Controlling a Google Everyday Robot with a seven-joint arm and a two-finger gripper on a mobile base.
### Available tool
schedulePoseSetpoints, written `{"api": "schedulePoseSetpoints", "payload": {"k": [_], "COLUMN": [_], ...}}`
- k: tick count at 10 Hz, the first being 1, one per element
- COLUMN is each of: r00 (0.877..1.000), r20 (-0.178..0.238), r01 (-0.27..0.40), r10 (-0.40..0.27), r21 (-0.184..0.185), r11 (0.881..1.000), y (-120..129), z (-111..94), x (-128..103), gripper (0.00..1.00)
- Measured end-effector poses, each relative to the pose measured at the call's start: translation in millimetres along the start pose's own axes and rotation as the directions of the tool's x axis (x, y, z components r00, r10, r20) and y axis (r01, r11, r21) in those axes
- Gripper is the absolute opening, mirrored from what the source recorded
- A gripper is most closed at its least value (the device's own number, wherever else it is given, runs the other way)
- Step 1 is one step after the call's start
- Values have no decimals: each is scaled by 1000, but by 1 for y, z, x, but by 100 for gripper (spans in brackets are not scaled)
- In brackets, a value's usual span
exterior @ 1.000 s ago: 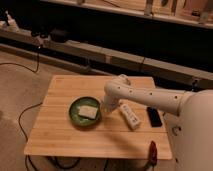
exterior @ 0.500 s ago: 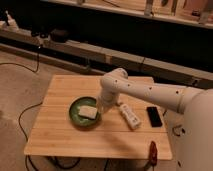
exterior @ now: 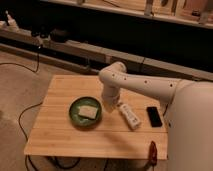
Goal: Push the ceramic bowl across the table
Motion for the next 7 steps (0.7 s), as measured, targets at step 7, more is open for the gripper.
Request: {"api": "schedulePoseSetpoints", "payload": {"k": [7], "r00": [997], "r20": [42], "r01": [57], "r10": [-59], "r21": [53], "r11": [997], "y": [-12], "z": [84], "x": [8], "gripper": [26]}}
